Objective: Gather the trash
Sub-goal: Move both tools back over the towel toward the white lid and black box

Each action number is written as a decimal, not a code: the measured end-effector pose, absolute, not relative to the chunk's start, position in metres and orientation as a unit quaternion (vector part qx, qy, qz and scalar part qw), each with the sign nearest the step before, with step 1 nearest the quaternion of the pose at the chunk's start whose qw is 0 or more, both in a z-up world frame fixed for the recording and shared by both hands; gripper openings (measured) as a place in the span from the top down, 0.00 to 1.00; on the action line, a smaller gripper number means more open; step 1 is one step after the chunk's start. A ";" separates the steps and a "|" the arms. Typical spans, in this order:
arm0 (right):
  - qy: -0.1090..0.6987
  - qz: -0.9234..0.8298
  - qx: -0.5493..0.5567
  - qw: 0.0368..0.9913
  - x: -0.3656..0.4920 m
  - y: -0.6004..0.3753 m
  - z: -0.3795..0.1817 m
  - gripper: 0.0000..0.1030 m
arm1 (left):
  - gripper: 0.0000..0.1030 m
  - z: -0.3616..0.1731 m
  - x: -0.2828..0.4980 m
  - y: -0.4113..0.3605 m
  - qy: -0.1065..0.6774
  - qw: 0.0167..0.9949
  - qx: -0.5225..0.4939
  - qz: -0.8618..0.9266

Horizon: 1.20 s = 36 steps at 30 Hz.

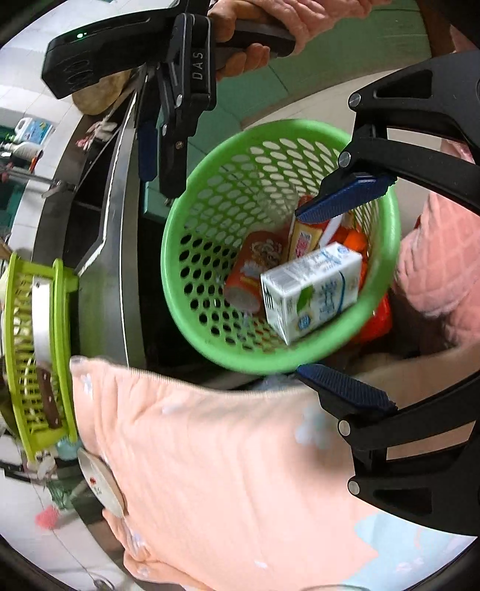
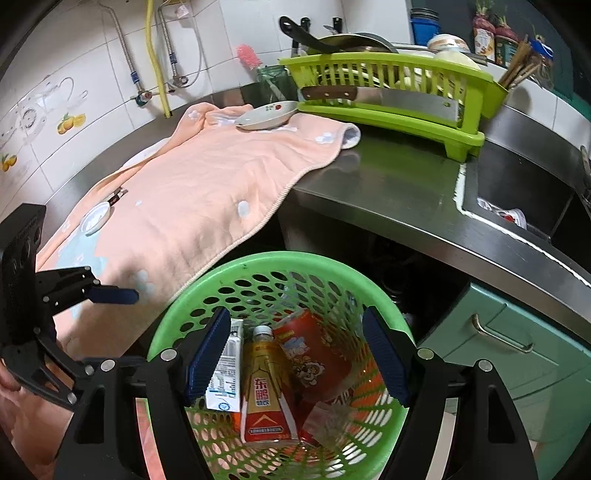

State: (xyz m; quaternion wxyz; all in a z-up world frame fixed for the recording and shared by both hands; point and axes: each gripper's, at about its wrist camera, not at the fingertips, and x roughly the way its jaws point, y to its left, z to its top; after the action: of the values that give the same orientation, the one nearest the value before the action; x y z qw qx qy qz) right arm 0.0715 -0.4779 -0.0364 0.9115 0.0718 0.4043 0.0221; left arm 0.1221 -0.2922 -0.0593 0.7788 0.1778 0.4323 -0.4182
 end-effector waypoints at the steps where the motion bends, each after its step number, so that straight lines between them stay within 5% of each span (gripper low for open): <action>1: 0.404 0.025 0.070 0.912 0.073 -0.475 -0.036 0.31 | 0.24 -0.057 0.124 -0.285 0.431 0.783 0.177 -0.412; 36: 0.411 0.232 -0.050 0.880 0.213 -0.228 -0.021 0.16 | 0.19 -0.005 0.210 0.036 0.410 0.901 0.004 -0.142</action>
State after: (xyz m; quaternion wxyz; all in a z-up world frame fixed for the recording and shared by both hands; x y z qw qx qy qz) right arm 0.2132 -0.2281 -0.0208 0.8805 -0.0503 0.4106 0.2316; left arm 0.2100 0.0356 -0.0054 0.9008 0.0039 0.4104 -0.1420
